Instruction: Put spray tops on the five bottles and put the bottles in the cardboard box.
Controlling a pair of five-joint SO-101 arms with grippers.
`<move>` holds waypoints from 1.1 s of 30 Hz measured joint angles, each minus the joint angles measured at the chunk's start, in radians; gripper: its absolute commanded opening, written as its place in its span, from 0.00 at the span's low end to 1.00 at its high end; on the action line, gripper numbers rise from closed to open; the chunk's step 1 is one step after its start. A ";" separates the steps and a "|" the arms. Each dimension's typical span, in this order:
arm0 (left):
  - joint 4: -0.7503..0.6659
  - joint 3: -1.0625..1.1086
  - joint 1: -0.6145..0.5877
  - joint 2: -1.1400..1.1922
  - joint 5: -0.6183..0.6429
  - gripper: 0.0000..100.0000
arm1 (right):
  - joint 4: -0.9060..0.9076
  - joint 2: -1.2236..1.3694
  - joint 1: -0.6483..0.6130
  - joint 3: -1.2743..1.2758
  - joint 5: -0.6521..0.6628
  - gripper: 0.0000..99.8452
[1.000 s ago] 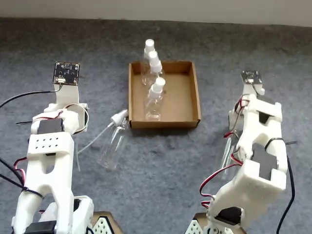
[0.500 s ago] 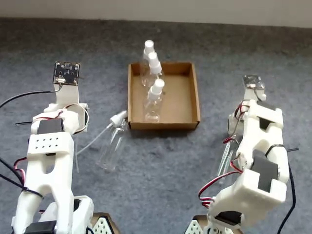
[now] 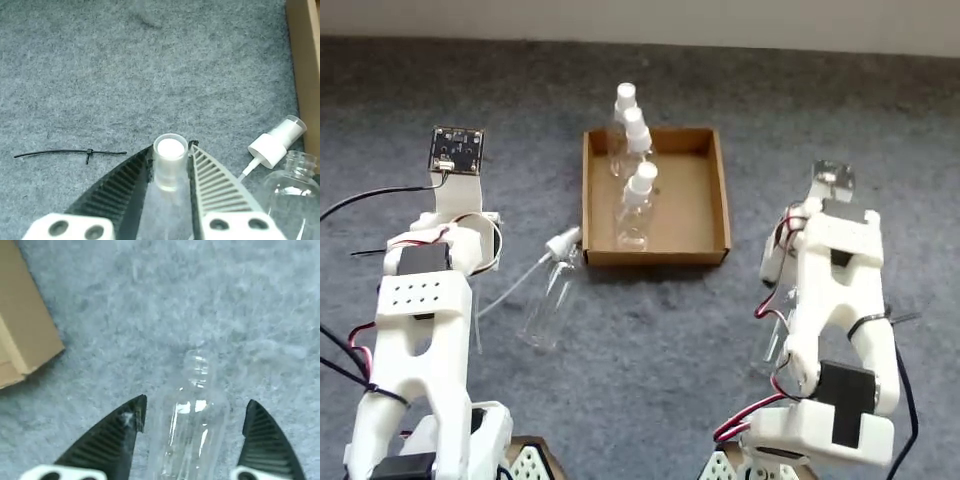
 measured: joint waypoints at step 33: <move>0.000 0.000 0.000 0.000 0.000 0.10 | -0.035 0.471 0.097 -0.514 0.772 0.10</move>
